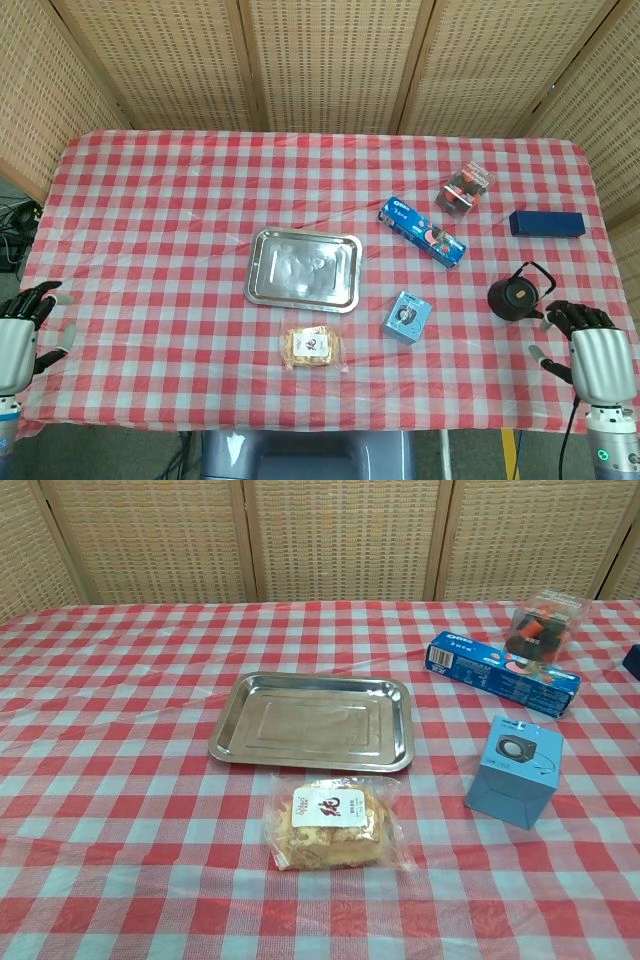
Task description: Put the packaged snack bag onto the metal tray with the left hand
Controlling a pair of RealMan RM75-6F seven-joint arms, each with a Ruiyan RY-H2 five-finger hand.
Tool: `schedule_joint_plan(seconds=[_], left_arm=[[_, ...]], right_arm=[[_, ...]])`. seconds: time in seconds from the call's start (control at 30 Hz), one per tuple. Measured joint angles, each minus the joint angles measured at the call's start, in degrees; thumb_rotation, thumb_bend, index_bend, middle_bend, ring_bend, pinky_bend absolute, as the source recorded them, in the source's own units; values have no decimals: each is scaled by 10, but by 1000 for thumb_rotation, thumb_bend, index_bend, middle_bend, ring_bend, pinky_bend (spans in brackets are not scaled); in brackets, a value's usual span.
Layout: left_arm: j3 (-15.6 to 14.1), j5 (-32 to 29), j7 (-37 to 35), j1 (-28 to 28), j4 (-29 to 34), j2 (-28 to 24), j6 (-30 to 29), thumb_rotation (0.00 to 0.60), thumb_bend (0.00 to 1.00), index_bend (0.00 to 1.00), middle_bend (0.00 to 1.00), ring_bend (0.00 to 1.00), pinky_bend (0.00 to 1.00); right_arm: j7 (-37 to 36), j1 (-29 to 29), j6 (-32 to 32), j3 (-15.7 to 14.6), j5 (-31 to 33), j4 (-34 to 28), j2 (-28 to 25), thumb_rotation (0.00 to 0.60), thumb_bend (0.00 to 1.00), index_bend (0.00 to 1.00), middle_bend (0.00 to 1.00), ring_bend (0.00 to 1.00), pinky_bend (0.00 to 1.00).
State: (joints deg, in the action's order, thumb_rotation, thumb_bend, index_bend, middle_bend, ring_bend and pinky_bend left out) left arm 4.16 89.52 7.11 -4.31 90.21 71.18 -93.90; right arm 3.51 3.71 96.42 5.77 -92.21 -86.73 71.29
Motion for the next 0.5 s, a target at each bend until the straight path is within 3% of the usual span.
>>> schedule_joint_plan(seconds=[0.03, 0.07, 0.1, 0.13, 0.17, 0.33, 0.5], left_arm=[[2, 2, 0, 1, -7, 10, -12, 600, 507, 602, 381, 423, 555], [2, 4, -1, 2, -13, 21, -24, 600, 395, 397, 213, 252, 391], [2, 5, -1, 2, -15, 25, -27, 600, 316, 253, 113, 145, 271], [1, 6, -2, 2, -16, 26, -26, 600, 234, 95, 17, 34, 124], [-2, 7, -4, 2, -16, 23, -18, 600, 191, 21, 0, 0, 41], [-22, 0, -16, -3, 16, -20, 51, 600, 176, 0, 0, 0, 0], [-36, -8, -30, -16, 62, -59, 98, 600, 175, 0, 0, 0, 0]], right_arm=[[-1, -1, 13, 2, -7, 13, 10, 600, 155, 515, 390, 305, 424], [-1, -1, 19, 2, -10, 21, 15, 600, 146, 445, 320, 245, 361], [-2, -1, 19, 1, -12, 26, 17, 600, 118, 247, 140, 95, 179], [-3, -1, 14, -1, -13, 26, 16, 600, 94, 103, 35, 14, 60], [-3, -1, 7, -4, -12, 24, 13, 600, 76, 23, 0, 0, 6], [-12, 1, -41, -16, -2, -11, -16, 600, 70, 0, 0, 0, 0], [-17, 1, -44, -17, 4, -20, -24, 600, 70, 13, 0, 0, 0]])
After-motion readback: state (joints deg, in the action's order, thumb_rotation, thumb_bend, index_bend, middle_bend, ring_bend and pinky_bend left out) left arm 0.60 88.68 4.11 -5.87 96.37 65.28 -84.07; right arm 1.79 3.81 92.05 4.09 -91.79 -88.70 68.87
